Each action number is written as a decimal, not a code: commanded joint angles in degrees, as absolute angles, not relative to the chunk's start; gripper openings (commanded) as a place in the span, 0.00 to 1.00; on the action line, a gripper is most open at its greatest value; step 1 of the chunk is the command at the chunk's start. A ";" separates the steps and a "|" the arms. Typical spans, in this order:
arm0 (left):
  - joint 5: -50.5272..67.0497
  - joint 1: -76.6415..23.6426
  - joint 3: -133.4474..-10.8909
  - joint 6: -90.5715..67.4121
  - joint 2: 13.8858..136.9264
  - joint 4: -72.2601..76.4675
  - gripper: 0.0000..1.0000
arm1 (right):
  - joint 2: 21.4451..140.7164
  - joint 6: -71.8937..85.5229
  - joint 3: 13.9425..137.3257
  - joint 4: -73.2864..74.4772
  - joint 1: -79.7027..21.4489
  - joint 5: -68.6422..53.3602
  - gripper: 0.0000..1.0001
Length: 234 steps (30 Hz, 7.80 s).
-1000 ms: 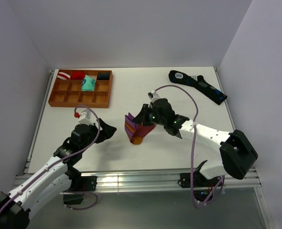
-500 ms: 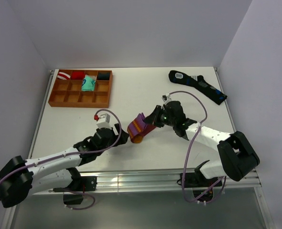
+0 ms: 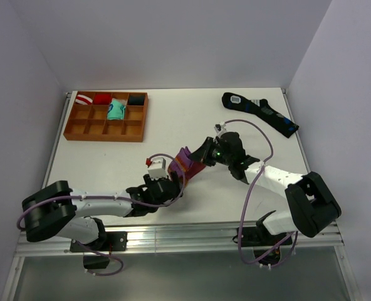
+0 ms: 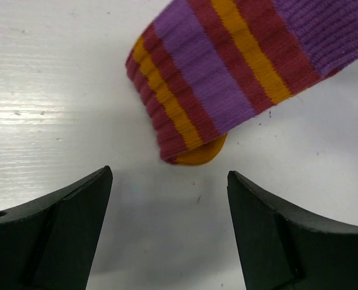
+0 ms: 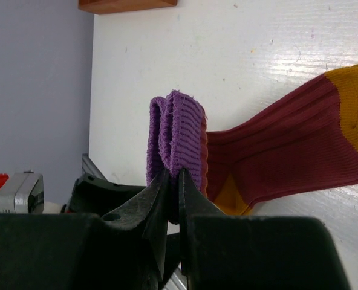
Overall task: Roll the socks
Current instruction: Fold the sock at the center of the board.
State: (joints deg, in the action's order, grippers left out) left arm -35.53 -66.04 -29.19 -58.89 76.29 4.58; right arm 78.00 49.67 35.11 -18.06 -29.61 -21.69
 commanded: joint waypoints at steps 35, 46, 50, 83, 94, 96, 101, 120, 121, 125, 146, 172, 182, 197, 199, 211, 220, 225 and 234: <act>-47.99 -67.94 -52.29 -79.18 100.28 -19.24 0.75 | 71.19 52.29 35.95 -16.26 -25.93 -24.79 0.07; -47.55 -66.27 -55.55 -80.60 105.29 -26.02 0.62 | 69.78 54.40 36.04 -16.34 -25.32 -27.15 0.07; -47.28 -65.13 -54.05 -79.72 104.24 -25.14 0.61 | 70.31 54.76 36.12 -16.44 -24.96 -27.69 0.07; -48.87 -63.28 -51.42 -76.99 98.88 -28.57 0.56 | 73.39 51.51 22.50 -18.63 -17.14 -16.27 0.01; -47.29 -63.28 -49.83 -74.27 97.65 -26.98 0.52 | 70.66 44.22 26.36 -17.67 -17.32 -12.22 0.01; -47.29 -63.28 -49.57 -74.00 97.30 -26.98 0.52 | 72.41 43.51 27.15 -16.97 -17.31 -11.69 0.01; -47.02 -63.28 -50.01 -73.30 96.85 -27.59 0.52 | 76.63 45.61 25.41 -19.06 -17.49 -12.04 0.00; -45.09 -64.77 -48.43 -66.81 87.29 -23.12 0.62 | 82.79 46.58 22.67 -20.04 -17.75 -9.05 0.00; -45.44 -65.30 -48.51 -66.88 86.49 -23.29 0.63 | 82.97 46.58 22.68 -20.04 -17.84 -9.05 0.00; -45.88 -66.88 -48.87 -66.53 81.92 -23.99 0.66 | 83.58 46.06 23.02 -20.22 -18.37 -8.53 0.00; -29.36 -54.32 -46.50 -49.31 89.03 5.17 0.82 | 82.27 45.00 22.41 -17.84 -19.60 -6.07 0.00; -24.87 -53.00 -48.95 -54.40 98.61 4.40 0.81 | 74.27 46.76 20.83 -11.51 -22.76 -3.78 0.00; -26.28 -53.00 -52.29 -55.98 101.69 0.18 0.80 | 79.10 48.69 17.49 -16.17 -22.76 -3.78 0.00; -30.59 -53.00 -54.67 -58.01 105.82 -10.28 0.71 | 82.96 46.32 20.74 -15.12 -22.76 -4.04 0.01; -31.81 -53.00 -54.49 -58.27 106.17 -11.07 0.68 | 83.41 45.97 20.92 -15.73 -22.76 -4.22 0.05; -35.07 -53.00 -47.30 -63.01 100.99 -15.65 0.60 | 86.92 40.79 28.47 -12.04 -22.76 -5.62 0.23; -34.98 -53.09 -44.56 -64.51 97.65 -16.26 0.62 | 84.73 38.68 30.14 -12.14 -22.76 -8.53 0.50; -34.72 -53.09 -44.65 -64.51 97.47 -16.00 0.65 | 81.05 38.58 31.20 -7.92 -22.85 -5.63 0.51; -35.33 -53.70 -46.93 -63.28 95.45 -16.70 0.71 | 75.25 38.32 29.27 -9.58 -22.85 -5.98 0.55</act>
